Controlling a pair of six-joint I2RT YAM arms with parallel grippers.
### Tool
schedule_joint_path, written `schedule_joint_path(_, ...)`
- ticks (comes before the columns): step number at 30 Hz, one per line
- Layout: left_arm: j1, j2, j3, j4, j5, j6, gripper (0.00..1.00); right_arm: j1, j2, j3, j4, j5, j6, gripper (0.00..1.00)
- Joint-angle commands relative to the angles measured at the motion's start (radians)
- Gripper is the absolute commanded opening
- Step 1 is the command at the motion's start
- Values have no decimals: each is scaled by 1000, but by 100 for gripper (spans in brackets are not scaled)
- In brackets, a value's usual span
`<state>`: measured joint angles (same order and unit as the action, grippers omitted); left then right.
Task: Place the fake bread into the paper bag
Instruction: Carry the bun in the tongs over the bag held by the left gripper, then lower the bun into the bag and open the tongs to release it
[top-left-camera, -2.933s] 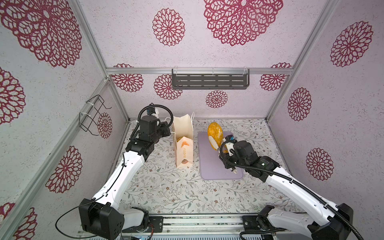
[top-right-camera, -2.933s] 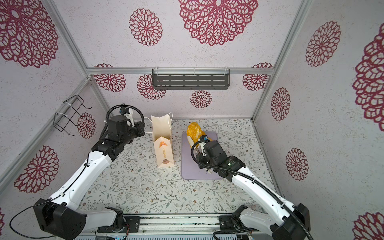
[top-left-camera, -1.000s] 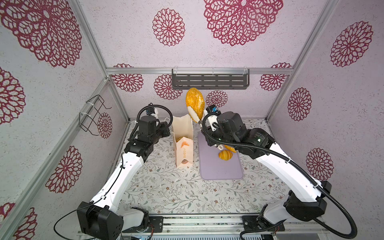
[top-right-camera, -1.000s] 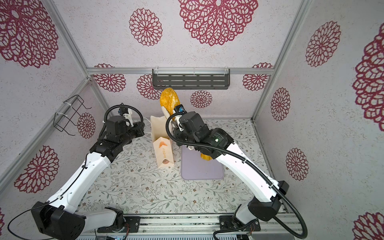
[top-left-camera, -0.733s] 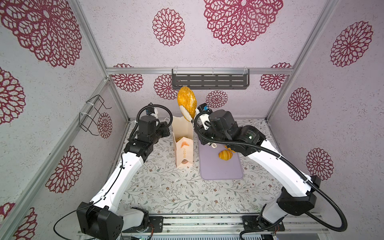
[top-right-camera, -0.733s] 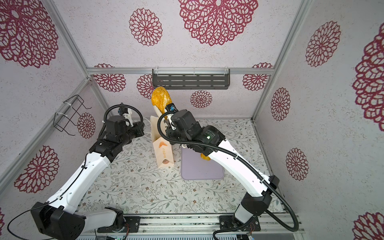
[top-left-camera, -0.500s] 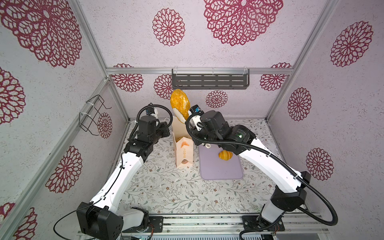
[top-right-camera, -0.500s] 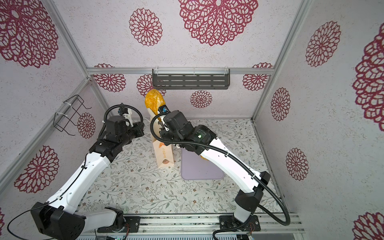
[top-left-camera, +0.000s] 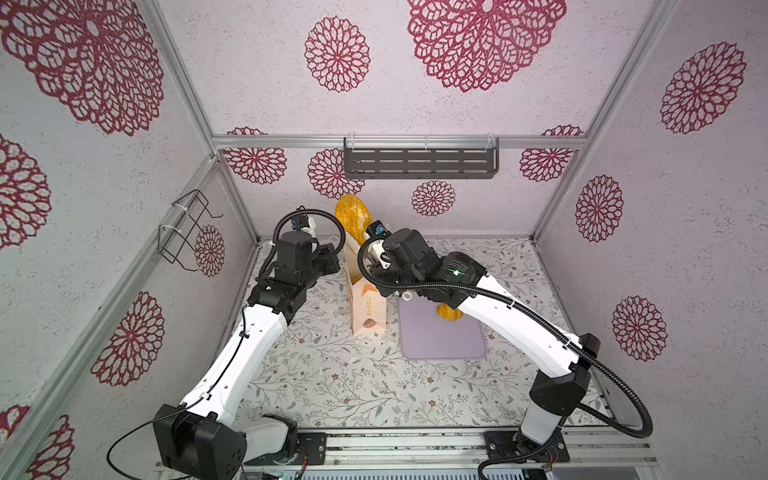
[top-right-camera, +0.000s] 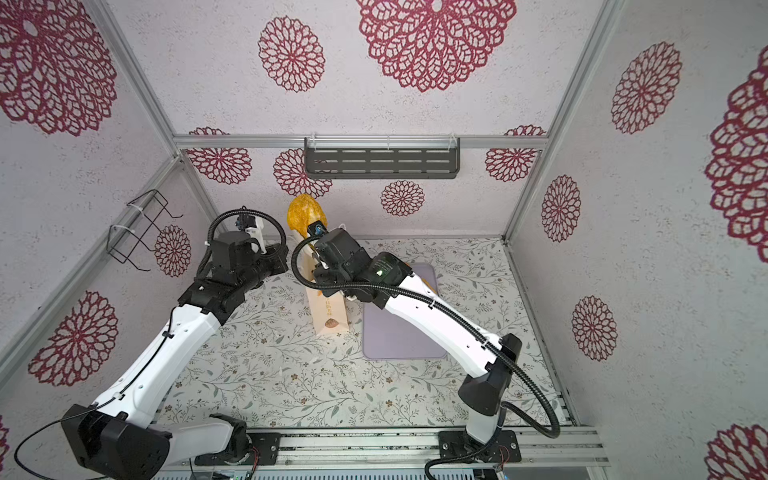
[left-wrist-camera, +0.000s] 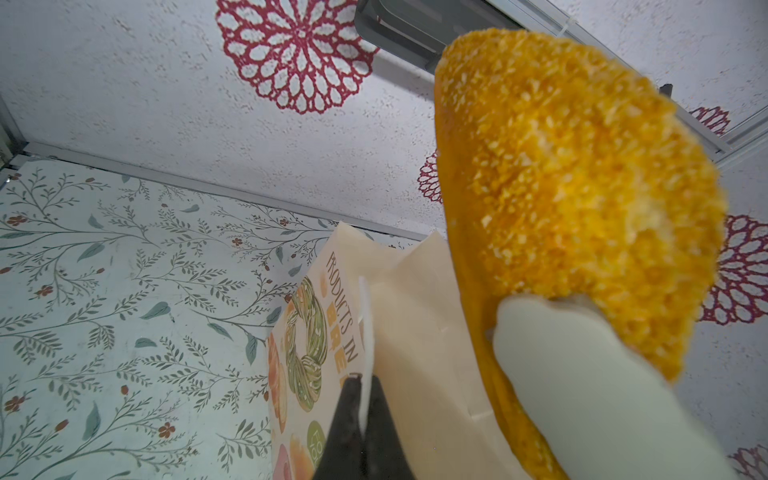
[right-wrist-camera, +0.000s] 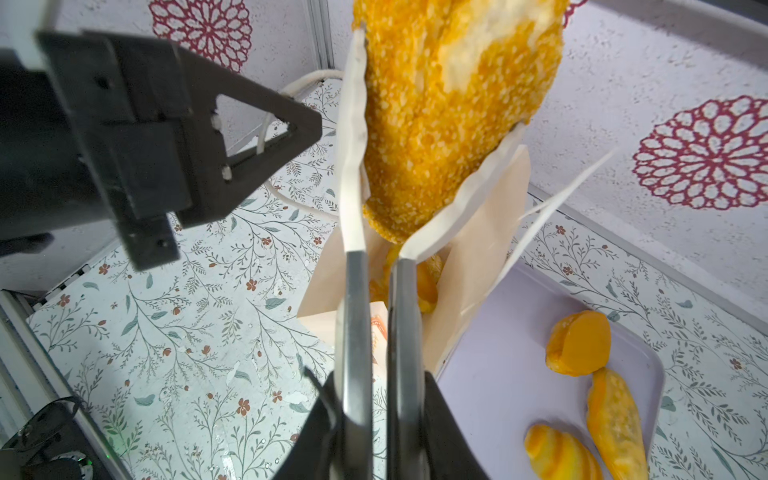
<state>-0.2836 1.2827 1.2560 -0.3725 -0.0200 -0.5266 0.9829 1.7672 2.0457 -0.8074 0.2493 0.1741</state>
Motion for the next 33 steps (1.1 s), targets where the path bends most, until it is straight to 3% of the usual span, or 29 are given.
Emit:
schedule_joint_path(1, -6, -25, 23, 3, -15, 11, 0, -1, -53, -34, 99, 69, -28, 12)
schedule_joint_path(13, -5, -23, 20, 7, -15, 11, 0, -21, -154, -230, 204, 98, -6, 12)
schedule_joint_path(33, -6, -20, 18, 7, -15, 10, 0, -35, -215, -331, 235, 78, 17, 19)
